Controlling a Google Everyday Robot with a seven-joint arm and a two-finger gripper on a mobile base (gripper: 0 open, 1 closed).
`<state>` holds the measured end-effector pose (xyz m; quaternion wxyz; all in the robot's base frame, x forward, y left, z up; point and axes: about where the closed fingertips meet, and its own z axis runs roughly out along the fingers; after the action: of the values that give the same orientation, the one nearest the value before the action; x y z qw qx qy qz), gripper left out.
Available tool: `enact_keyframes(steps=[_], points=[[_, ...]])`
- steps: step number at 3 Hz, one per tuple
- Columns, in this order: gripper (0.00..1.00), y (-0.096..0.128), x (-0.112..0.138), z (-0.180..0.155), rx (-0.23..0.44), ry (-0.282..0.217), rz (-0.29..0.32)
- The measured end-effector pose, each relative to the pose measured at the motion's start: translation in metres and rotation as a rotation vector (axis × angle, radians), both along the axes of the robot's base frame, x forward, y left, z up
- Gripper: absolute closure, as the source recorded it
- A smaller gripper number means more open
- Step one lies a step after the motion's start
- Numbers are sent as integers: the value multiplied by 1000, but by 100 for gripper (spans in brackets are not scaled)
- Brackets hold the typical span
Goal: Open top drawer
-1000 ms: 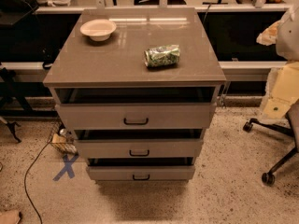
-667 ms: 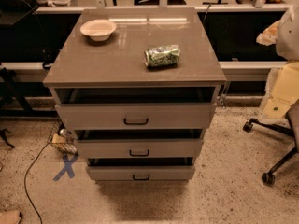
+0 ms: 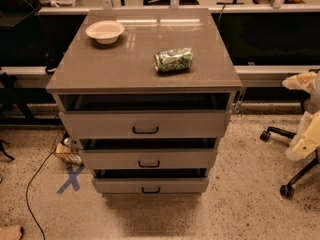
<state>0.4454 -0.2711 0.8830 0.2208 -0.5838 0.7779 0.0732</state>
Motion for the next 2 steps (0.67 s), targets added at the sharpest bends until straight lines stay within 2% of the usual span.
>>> enact_keyframes(steps=[1, 2], points=[[0, -2, 16, -76, 173, 29, 78], [0, -1, 16, -75, 173, 29, 77]])
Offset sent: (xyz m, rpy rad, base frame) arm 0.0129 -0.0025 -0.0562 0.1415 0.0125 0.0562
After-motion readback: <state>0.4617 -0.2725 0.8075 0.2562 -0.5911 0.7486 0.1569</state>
